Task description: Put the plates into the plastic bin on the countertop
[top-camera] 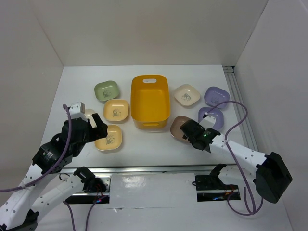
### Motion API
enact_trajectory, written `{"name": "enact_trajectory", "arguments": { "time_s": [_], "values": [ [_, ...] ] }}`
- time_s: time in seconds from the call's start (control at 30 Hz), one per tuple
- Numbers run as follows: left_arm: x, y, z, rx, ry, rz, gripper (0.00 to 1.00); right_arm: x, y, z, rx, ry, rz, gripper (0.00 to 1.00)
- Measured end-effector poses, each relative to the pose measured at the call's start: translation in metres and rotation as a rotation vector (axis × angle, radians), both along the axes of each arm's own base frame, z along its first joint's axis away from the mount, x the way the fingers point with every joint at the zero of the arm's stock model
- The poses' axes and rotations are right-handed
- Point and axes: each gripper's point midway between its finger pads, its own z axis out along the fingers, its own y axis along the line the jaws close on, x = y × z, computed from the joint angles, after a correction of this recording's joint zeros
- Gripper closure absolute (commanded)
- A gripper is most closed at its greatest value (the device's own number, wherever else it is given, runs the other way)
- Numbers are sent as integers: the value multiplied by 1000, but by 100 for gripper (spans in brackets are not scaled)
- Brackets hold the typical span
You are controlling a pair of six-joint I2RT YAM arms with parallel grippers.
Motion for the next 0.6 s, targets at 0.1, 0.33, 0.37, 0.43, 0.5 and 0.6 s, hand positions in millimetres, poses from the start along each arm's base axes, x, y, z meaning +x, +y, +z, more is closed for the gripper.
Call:
{"name": "enact_trajectory", "arguments": {
  "time_s": [0.1,0.33,0.37,0.43,0.5,0.6],
  "values": [
    [0,0,1,-3,-3,-2,0,2,-9,-14,10,11,-23,20],
    [-1,0,4,-14,-18,-3,0,14,-15,-35,32,30,-30,30],
    [-1,0,4,-14,-18,-3,0,14,-15,-39,34,35,-27,38],
    [-1,0,4,-14,-19,-3,0,14,-17,-45,36,46,-20,50],
    [-1,0,4,-14,-18,-3,0,14,-17,-50,38,54,-14,57],
    [-1,0,4,-14,-18,-3,0,15,-16,-51,41,57,-8,63]
  ]
}}
